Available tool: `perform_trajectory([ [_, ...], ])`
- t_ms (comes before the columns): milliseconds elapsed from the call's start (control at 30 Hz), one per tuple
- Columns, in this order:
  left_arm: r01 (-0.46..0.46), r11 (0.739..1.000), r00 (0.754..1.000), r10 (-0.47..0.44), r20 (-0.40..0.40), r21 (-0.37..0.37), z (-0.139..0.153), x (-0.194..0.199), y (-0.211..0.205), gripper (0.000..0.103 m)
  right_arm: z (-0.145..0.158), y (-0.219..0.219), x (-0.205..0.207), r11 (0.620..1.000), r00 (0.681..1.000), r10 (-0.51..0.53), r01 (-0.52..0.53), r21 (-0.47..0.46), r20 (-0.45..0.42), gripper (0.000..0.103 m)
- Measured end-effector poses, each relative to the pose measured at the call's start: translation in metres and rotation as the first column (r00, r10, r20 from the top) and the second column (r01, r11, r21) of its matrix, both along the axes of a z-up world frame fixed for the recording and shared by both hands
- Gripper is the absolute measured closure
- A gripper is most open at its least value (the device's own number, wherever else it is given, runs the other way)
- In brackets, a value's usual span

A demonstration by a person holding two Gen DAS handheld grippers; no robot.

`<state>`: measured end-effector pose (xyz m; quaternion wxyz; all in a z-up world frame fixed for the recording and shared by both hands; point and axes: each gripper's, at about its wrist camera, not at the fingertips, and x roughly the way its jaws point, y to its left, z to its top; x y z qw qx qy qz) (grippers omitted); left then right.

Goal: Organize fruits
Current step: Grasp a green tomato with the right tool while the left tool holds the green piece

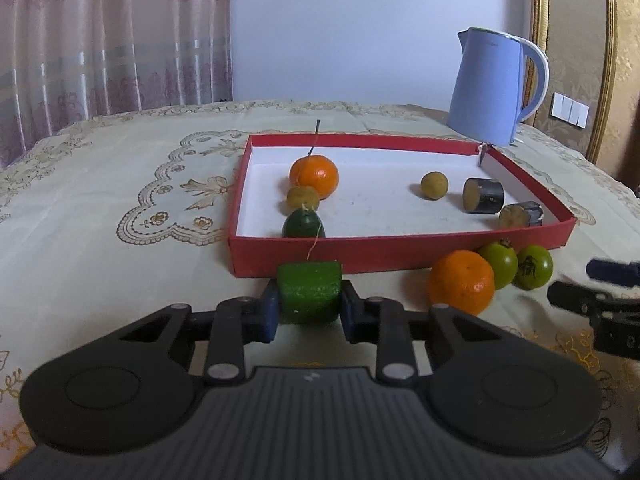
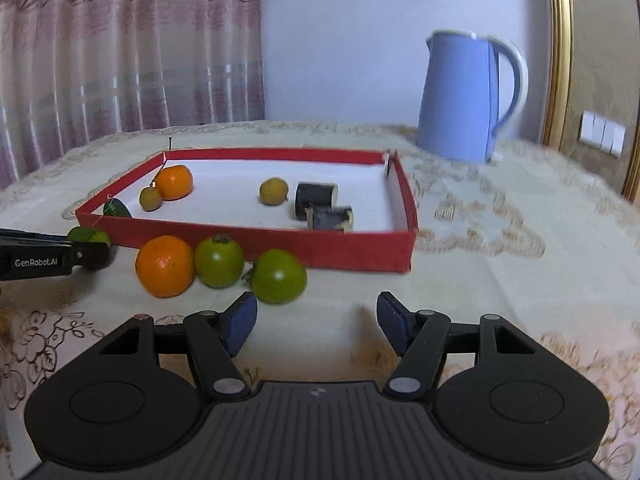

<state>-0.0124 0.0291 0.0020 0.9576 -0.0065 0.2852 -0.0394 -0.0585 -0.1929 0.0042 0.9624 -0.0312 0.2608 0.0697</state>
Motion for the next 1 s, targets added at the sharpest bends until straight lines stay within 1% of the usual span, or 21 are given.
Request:
perform_trajectory([
  [33,0.001,1.0,1.0,-0.001,-0.005,-0.003,0.0,0.001,0.0,0.076,0.001,0.003,0.002,1.0,1.0,0.005,-0.005,-0.014,0.005,0.037],
  [200,0.002,0.999,1.0,-0.002,-0.016,-0.041,-0.001,0.003,0.006,0.076,0.003,0.01,0.016,0.999,0.999,0.031,-0.031,-0.01,-0.025,0.037],
  [367,0.003,0.999,1.0,-0.004,-0.023,-0.043,-0.002,0.004,0.005,0.076,0.002,0.018,0.02,0.999,0.999,0.043,-0.043,-0.028,-0.018,0.037],
  [433,0.004,0.999,1.0,-0.005,-0.023,-0.046,-0.002,0.004,0.006,0.076,0.001,0.021,0.021,0.998,0.999,0.05,-0.051,-0.041,-0.018,0.043],
  [567,0.004,0.999,1.0,-0.005,-0.023,-0.048,-0.002,0.004,0.006,0.075,0.001,0.024,0.023,0.997,0.998,0.062,-0.063,-0.051,-0.021,0.045],
  [700,0.004,0.999,1.0,-0.005,-0.023,-0.05,-0.002,0.004,0.007,0.075,0.001,0.023,0.024,0.996,0.997,0.067,-0.069,-0.051,-0.027,0.049],
  [800,0.004,0.999,1.0,-0.005,-0.024,-0.049,-0.002,0.005,0.006,0.075,0.001,0.022,0.024,0.996,0.997,0.067,-0.069,-0.051,-0.029,0.056],
  [1000,0.004,0.999,1.0,-0.005,-0.024,-0.051,-0.002,0.004,0.007,0.075,0.001,0.022,0.024,0.997,0.998,0.05,-0.051,-0.051,-0.024,0.057],
])
